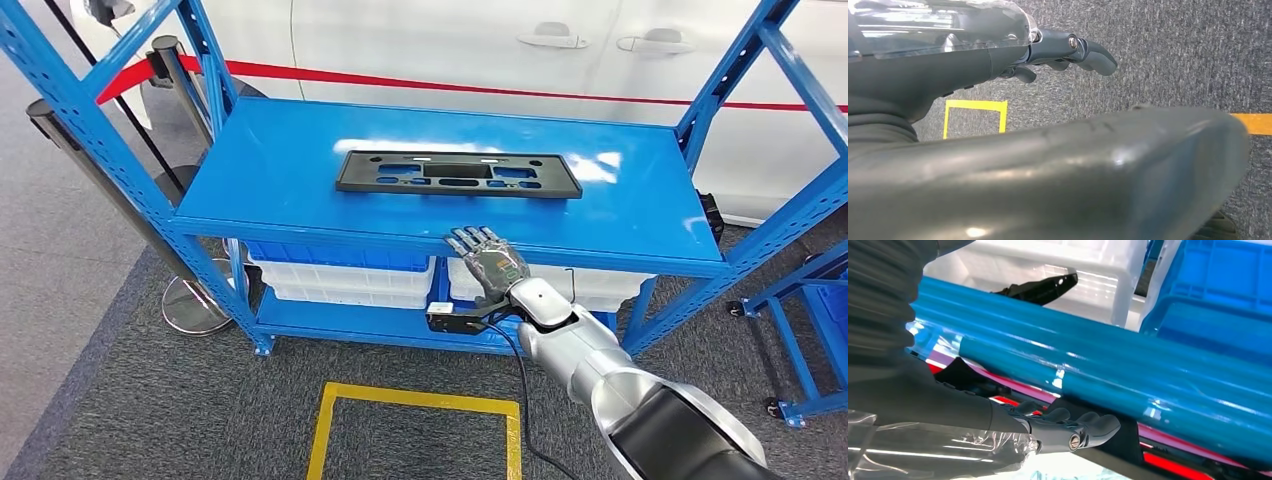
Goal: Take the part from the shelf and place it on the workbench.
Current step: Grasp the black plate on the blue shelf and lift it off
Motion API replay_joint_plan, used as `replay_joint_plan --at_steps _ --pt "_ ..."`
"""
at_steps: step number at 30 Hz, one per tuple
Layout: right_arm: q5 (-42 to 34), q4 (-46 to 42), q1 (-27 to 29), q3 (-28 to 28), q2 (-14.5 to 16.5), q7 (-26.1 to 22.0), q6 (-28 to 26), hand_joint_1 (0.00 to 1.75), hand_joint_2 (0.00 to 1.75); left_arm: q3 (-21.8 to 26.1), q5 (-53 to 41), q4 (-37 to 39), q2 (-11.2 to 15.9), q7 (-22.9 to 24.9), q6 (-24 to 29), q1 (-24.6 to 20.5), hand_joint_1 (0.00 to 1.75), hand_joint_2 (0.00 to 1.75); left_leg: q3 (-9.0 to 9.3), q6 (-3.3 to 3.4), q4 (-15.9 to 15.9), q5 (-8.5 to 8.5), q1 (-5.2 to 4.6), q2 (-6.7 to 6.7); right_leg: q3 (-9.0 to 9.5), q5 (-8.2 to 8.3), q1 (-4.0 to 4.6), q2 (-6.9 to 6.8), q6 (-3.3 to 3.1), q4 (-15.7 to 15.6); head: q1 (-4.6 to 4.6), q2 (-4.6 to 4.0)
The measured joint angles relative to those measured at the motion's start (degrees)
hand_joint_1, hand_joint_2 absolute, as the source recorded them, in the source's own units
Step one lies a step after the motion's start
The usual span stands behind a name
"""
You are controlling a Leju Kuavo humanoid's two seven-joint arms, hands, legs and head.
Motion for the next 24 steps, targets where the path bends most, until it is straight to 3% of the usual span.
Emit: replay_joint_plan --at_steps 3,4,5,7,8,9,10,11,13,15,24 --pt "0.0 -0.22 0.13 0.0 -0.09 0.0 -0.03 0.0 1.75 -0.15 -0.02 0.0 -0.01 0.0 -0.07 -0.02 0.0 0.0 0.19 0.5 -0.47 0.33 0.17 0.08 -0.11 -0.28 -0.08 0.03 0.51 0.31 0.01 0.0" --pt "0.0 -0.34 0.12 0.0 -0.18 0.0 -0.04 0.0 1.75 -0.2 -0.02 0.0 -0.02 0.0 -0.09 -0.04 0.0 0.0 0.3 0.71 -0.72 0.46 0.33 0.13 -0.62 -1.17 -0.12 0.04 0.77 1.52 0.01 0.0" --pt "0.0 -0.44 0.14 0.0 -0.29 0.03 -0.05 0.0 1.75 -0.25 -0.03 0.0 -0.03 0.0 -0.1 -0.04 0.0 0.0 0.41 0.88 -0.92 0.56 0.48 0.18 -1.67 -2.63 -0.2 0.04 1.02 3.88 0.01 0.0" --pt "0.05 -0.48 0.39 0.01 -0.45 0.21 -0.07 0.0 1.75 -0.33 -0.09 0.0 -0.03 -0.05 -0.15 -0.04 0.0 0.0 0.44 1.01 -0.97 0.51 0.52 0.19 -5.3 -6.43 -0.58 0.02 1.43 11.6 0.0 0.0" --pt "0.16 -0.48 0.64 0.02 -0.5 0.37 -0.08 0.0 1.75 -0.39 -0.15 0.0 -0.03 -0.13 -0.19 -0.02 0.0 0.0 0.46 1.01 -0.95 0.47 0.52 0.16 -7.0 -7.56 -0.77 0.01 1.57 15.03 0.0 0.0" --pt "0.3 -0.49 0.86 0.04 -0.56 0.53 -0.13 0.0 1.75 -0.48 -0.2 0.0 -0.03 -0.24 -0.22 0.01 0.0 0.0 0.49 0.98 -0.91 0.44 0.53 0.12 -7.94 -7.71 -0.94 0.0 1.65 16.79 0.0 0.0" --pt "0.45 -0.64 0.98 0.05 -0.65 0.71 -0.26 0.0 1.75 -0.6 -0.25 0.0 -0.03 -0.35 -0.24 0.04 0.0 0.0 0.57 0.88 -0.84 0.37 0.53 0.06 -7.67 -6.65 -1.06 -0.01 1.64 16.1 0.0 0.0" --pt "0.56 -0.98 0.95 0.07 -0.75 0.86 -0.56 0.0 1.75 -0.72 -0.28 0.0 -0.03 -0.42 -0.24 0.05 0.0 0.0 0.68 0.74 -0.75 0.27 0.54 0.01 -6.26 -4.73 -1.13 -0.02 1.54 13.13 0.0 0.0" --pt "0.65 -2.31 0.18 0.09 -1.07 1.03 -1.43 0.0 1.75 -0.91 -0.33 0.0 -0.02 -0.47 -0.21 0.02 0.0 0.0 0.83 0.29 -0.52 -0.04 0.45 0.0 -2.27 -1.06 -1.03 0.0 1.09 4.82 0.0 0.0" --pt "0.58 -4.64 -1.31 0.08 -1.5 1.03 -1.58 0.0 1.75 -1.0 -0.33 0.0 0.01 -0.5 -0.13 -0.03 0.0 0.0 0.7 -0.06 -0.3 -0.33 0.26 0.11 -0.36 0.1 -0.81 0.08 0.77 0.55 0.01 0.01" --pt "0.07 -13.29 -11.28 0.02 -3.62 0.18 4.03 0.0 1.75 -1.15 0.58 0.0 0.06 0.11 -0.01 -0.16 0.0 0.0 0.67 -0.77 -0.37 -0.41 0.53 0.2 -0.44 -0.18 -0.34 0.19 0.16 0.45 0.0 0.0"
